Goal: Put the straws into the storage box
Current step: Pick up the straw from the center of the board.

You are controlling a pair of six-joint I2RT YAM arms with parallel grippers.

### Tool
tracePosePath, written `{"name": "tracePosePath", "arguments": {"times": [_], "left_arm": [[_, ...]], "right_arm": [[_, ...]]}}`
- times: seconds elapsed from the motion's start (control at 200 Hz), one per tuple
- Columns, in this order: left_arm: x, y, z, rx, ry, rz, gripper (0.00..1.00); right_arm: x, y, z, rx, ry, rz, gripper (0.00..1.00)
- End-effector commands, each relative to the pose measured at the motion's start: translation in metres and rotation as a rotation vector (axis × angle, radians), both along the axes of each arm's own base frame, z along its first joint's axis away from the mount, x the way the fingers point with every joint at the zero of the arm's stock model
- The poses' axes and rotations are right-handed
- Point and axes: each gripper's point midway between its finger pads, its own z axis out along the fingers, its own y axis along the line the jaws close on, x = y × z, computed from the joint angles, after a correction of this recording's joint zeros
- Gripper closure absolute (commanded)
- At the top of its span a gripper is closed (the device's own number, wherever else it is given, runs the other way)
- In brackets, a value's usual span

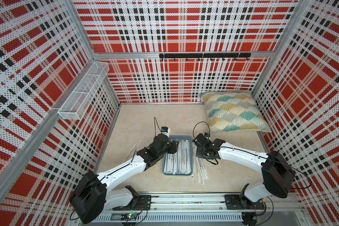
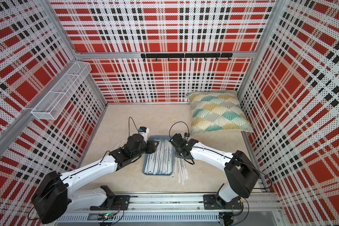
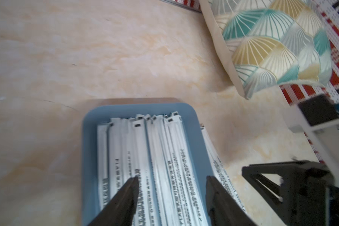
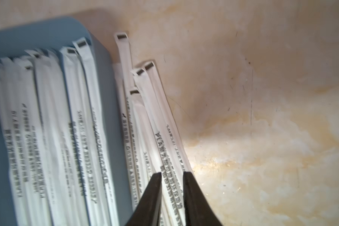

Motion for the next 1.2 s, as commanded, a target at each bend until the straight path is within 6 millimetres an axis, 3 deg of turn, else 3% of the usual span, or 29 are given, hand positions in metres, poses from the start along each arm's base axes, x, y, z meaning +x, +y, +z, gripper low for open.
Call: {"name": "tracePosePath", "arguments": {"times": [0.0,0.15,0.491,0.651,0.747,0.877,0.962,1.097,1.197], "left_arm": [[-0.010,-0.023,-0.010,-0.005,0.028,-0.059,0.39],[-0.013,-0.033,-0.014,-0.037,0.047,-0.066,0.40],[-0.009,-0.025,-0.015,-0.020,0.042,-0.031,0.40],[-0.004,-0.013,-0.010,-0.018,0.029,0.012,0.40],[0.004,0.009,-0.007,-0.025,0.035,0.081,0.40],[0.015,0.047,-0.002,-0.033,0.035,0.184,0.41],[0.020,0.067,0.002,-0.047,0.029,0.233,0.41],[0.020,0.078,0.000,-0.058,0.033,0.259,0.41],[0.018,0.078,-0.005,-0.058,0.045,0.255,0.41]], "right_arm": [[-0.003,0.008,-0.006,0.001,0.008,0.071,0.74],[-0.006,-0.002,-0.028,-0.050,0.038,0.072,0.72],[-0.019,-0.021,-0.068,-0.075,0.115,0.081,0.76],[-0.018,-0.024,-0.064,-0.077,0.098,0.067,0.83],[-0.011,-0.026,-0.045,-0.088,0.056,0.053,0.85],[0.001,-0.009,0.005,-0.058,-0.038,0.049,0.87],[0.002,0.019,0.029,-0.008,-0.080,0.067,0.88],[0.000,0.079,0.043,0.101,-0.116,0.095,0.89],[0.001,0.103,0.031,0.166,-0.108,0.067,0.89]]}}
